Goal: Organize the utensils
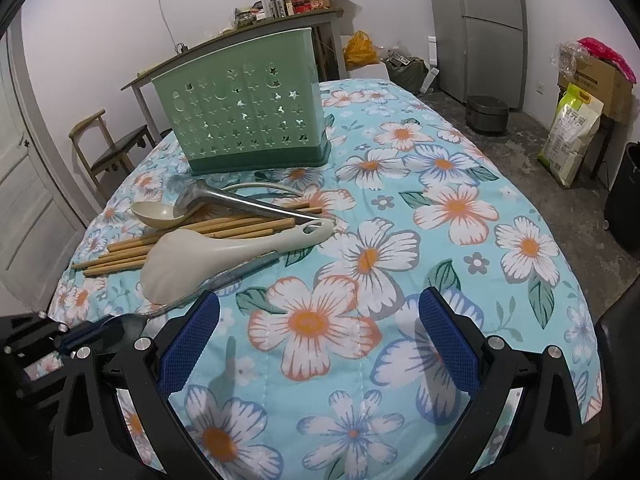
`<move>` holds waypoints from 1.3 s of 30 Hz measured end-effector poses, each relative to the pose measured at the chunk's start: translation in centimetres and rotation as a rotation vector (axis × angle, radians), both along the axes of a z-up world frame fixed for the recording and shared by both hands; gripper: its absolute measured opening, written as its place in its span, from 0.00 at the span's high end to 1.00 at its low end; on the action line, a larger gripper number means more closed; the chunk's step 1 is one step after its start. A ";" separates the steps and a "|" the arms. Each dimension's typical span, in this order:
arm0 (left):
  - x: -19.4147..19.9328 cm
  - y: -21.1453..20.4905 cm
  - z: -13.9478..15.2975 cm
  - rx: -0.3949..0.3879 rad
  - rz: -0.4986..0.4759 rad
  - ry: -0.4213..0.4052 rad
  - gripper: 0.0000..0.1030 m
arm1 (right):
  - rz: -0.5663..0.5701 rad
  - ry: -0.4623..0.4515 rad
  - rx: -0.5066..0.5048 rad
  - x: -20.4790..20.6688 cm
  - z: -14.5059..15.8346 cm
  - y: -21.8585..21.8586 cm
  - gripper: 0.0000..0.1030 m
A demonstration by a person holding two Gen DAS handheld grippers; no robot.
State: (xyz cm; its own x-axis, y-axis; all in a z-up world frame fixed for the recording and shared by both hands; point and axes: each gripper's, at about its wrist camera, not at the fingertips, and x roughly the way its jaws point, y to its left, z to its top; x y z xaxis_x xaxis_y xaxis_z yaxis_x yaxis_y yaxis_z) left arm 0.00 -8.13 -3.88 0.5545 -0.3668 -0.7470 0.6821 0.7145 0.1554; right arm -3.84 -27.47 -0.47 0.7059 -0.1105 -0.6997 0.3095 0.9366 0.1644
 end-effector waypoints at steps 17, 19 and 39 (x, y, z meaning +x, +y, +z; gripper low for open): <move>-0.2 3.6 2.1 -0.330 0.065 0.071 0.99 | -0.008 -0.040 -0.047 -1.6 2.1 0.2 0.06; -0.2 4.5 3.1 -0.381 0.074 0.078 0.99 | -0.003 -0.043 -0.054 -1.7 2.3 0.3 0.06; 1.3 14.3 9.0 -0.633 0.289 -0.020 0.99 | 0.322 0.037 -0.500 2.0 1.6 7.6 0.41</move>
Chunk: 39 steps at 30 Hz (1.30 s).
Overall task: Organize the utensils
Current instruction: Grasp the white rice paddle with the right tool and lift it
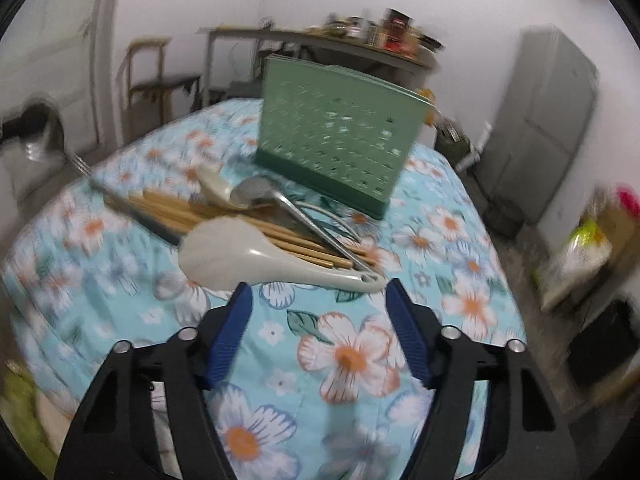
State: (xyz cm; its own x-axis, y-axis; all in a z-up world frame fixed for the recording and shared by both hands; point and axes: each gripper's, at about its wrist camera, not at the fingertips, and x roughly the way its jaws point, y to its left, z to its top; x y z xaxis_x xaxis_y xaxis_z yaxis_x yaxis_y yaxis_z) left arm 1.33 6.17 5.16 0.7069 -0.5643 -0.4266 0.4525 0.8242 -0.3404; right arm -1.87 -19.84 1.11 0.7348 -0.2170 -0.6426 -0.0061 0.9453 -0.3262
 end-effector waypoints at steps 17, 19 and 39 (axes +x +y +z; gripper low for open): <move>2.7 3.5 -1.8 -0.054 0.084 0.042 0.99 | 0.233 0.041 -0.464 0.9 -4.5 8.1 0.64; 2.9 3.6 -1.9 -0.058 0.086 0.042 0.99 | 0.256 0.034 -0.504 1.0 -4.8 8.9 0.64; 3.6 4.3 -2.0 -0.045 0.130 0.053 0.98 | 0.301 -0.071 -0.457 2.9 -3.1 10.3 0.63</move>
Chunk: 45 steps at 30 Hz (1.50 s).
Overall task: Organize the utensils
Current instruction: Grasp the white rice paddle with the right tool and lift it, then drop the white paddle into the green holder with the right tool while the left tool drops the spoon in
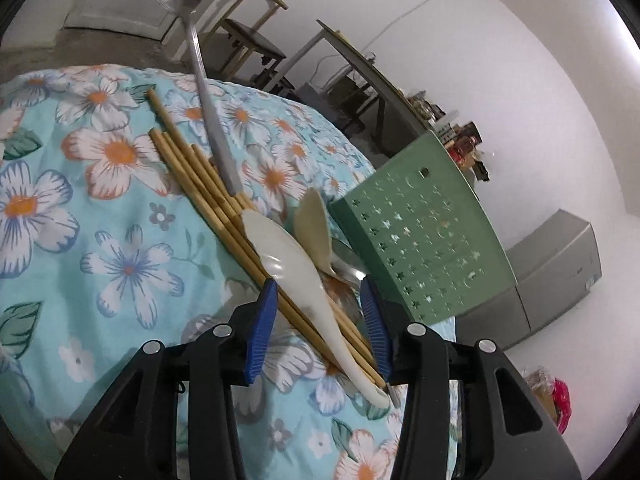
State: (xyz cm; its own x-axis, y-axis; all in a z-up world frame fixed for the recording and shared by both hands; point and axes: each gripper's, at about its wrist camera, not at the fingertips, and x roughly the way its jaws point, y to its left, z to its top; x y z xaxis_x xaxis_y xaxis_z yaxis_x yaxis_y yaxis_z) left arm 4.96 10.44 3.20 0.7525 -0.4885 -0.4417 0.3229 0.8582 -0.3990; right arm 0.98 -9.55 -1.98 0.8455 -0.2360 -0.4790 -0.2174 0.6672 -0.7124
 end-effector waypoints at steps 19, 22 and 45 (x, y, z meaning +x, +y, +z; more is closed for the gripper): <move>-0.6 -0.9 3.0 0.021 0.026 -0.067 0.98 | -0.051 -0.149 0.213 -1.4 4.2 -3.5 0.97; -0.2 -1.4 4.4 0.014 0.023 -0.102 0.98 | -0.106 -0.183 0.295 -1.4 5.8 -5.4 0.97; 10.0 -13.9 17.3 0.198 -0.047 -0.347 0.98 | -0.268 -0.322 0.705 -1.1 9.3 -16.3 0.97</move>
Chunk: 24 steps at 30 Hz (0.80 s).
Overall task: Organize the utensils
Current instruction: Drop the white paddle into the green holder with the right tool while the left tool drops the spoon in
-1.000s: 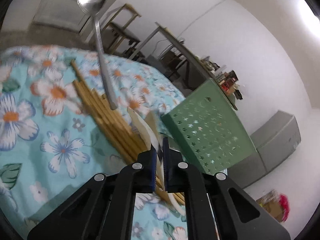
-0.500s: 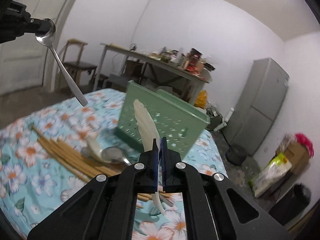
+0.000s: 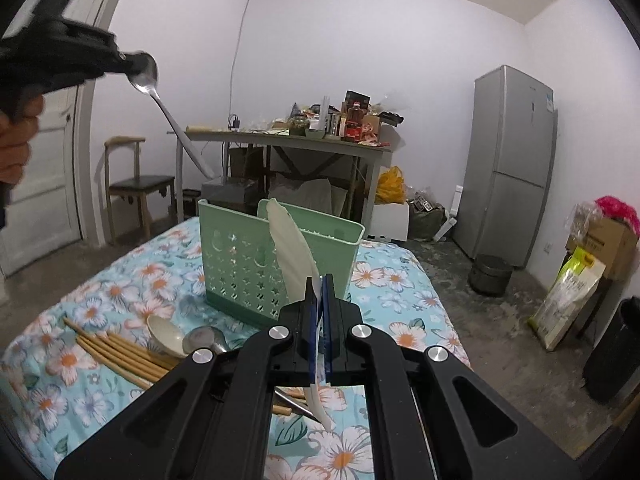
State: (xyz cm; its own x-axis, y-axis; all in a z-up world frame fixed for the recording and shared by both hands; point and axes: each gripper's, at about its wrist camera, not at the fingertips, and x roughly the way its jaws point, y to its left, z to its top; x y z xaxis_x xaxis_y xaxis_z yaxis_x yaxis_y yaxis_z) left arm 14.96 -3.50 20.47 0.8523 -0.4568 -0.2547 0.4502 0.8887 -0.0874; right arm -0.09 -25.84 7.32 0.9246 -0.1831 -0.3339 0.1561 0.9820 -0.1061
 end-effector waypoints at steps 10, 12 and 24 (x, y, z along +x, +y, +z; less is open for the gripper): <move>7.7 -5.7 -4.2 0.161 0.001 0.219 0.98 | 0.007 -0.059 0.134 -0.4 1.1 -3.0 0.97; 9.1 -6.2 -5.6 0.149 -0.017 0.283 0.97 | 0.012 -0.071 0.168 -0.5 1.5 -3.8 0.97; 9.8 -4.1 -7.1 -0.015 0.005 0.307 0.36 | 0.053 -0.156 0.307 0.0 4.2 -7.5 0.97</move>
